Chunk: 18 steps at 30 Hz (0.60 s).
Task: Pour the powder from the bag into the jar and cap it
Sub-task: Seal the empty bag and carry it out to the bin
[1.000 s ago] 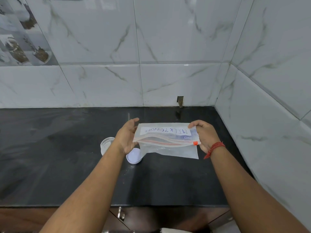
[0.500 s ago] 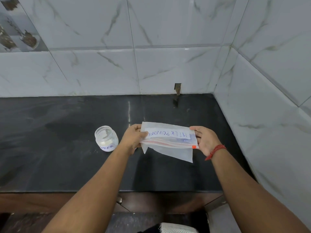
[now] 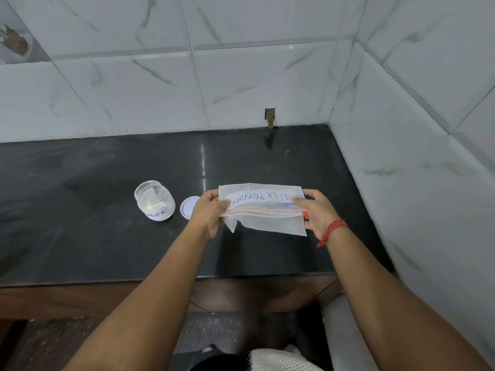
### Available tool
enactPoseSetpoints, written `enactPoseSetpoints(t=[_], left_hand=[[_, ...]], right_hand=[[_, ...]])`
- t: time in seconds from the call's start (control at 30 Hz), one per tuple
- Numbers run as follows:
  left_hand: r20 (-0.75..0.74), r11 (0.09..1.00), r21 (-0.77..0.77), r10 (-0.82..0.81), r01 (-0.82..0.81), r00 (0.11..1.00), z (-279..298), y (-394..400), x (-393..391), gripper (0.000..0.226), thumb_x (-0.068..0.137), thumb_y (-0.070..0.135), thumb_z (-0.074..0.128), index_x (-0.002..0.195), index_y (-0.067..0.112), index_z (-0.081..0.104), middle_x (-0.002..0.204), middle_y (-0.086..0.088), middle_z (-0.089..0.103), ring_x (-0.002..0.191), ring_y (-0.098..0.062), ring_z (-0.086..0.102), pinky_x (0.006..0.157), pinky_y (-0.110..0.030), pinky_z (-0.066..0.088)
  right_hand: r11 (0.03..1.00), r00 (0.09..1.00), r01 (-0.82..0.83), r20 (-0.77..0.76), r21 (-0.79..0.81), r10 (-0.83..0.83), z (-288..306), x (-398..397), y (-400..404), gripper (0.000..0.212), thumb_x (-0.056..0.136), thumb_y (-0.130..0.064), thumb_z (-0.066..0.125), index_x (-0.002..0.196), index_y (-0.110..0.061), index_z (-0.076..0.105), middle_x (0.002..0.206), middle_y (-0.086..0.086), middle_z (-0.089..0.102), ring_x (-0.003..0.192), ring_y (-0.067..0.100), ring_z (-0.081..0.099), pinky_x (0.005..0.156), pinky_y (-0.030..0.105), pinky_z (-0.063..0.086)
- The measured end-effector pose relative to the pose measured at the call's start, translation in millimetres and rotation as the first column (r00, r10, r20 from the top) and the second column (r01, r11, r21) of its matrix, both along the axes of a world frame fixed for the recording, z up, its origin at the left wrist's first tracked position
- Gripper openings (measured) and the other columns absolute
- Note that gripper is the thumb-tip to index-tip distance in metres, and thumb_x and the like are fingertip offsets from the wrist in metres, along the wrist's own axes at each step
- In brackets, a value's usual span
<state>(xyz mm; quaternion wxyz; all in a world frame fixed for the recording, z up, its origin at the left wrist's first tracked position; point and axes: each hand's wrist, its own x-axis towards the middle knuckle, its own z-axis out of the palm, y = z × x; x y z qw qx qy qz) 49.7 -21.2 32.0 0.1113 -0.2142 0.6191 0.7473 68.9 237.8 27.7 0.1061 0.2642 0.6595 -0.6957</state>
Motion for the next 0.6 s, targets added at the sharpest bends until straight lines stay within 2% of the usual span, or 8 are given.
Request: enactPoseSetpoints(t=[0.13, 0.3, 0.37, 0.5, 0.6], left_hand=[[0.013, 0.999, -0.005, -0.043, 0.043, 0.999, 1, 6, 13, 0.025, 0.096, -0.012, 0.056, 0.113, 0.006, 0.060, 0.103, -0.013, 0.074, 0.085, -0.026, 0.073, 0.068, -0.035, 0.061], [0.009, 0.987, -0.055, -0.149, 0.149, 0.989, 0, 6, 24, 0.020, 0.097, -0.007, 0.059, 0.109, 0.008, 0.061, 0.111, -0.014, 0.075, 0.095, -0.030, 0.074, 0.077, -0.042, 0.062], [0.005, 0.973, -0.080, -0.217, 0.217, 0.976, 1, 5, 31, 0.018, 0.098, -0.004, 0.059, 0.109, 0.009, 0.062, 0.110, -0.011, 0.075, 0.095, -0.028, 0.075, 0.074, -0.040, 0.062], [0.002, 0.917, -0.146, -0.375, 0.372, 0.927, 0, 1, 55, 0.016, 0.100, 0.003, 0.061, 0.113, 0.011, 0.063, 0.109, -0.007, 0.076, 0.098, -0.027, 0.075, 0.077, -0.040, 0.063], [0.007, 0.869, -0.158, -0.473, 0.469, 0.881, -11, 7, 84, 0.016, 0.098, 0.003, 0.062, 0.110, 0.013, 0.064, 0.110, -0.009, 0.077, 0.100, -0.029, 0.075, 0.085, -0.046, 0.062]], right_hand=[[0.997, 0.997, 0.078, -0.028, 0.018, -0.078, -1, 26, 0, 0.030, 0.091, -0.010, 0.069, 0.117, -0.019, 0.058, 0.109, 0.006, 0.072, 0.095, 0.024, 0.073, 0.078, 0.045, 0.063], [0.963, 0.967, 0.250, -0.084, 0.101, -0.242, -5, 67, -10, 0.029, 0.086, -0.008, 0.071, 0.111, -0.019, 0.060, 0.111, 0.009, 0.071, 0.093, 0.026, 0.074, 0.078, 0.048, 0.063], [0.931, 0.942, 0.331, -0.102, 0.154, -0.319, -4, 92, -18, 0.028, 0.085, -0.009, 0.071, 0.109, -0.020, 0.060, 0.110, 0.008, 0.071, 0.094, 0.026, 0.073, 0.079, 0.048, 0.062], [0.827, 0.862, 0.507, -0.159, 0.242, -0.481, -8, 154, -42, 0.028, 0.085, -0.010, 0.072, 0.111, -0.014, 0.062, 0.110, 0.004, 0.069, 0.095, 0.019, 0.067, 0.081, 0.035, 0.058], [0.766, 0.817, 0.576, -0.172, 0.286, -0.550, -13, 212, -56, 0.025, 0.089, -0.014, 0.071, 0.112, -0.013, 0.061, 0.109, 0.002, 0.066, 0.094, 0.018, 0.063, 0.075, 0.025, 0.050]])
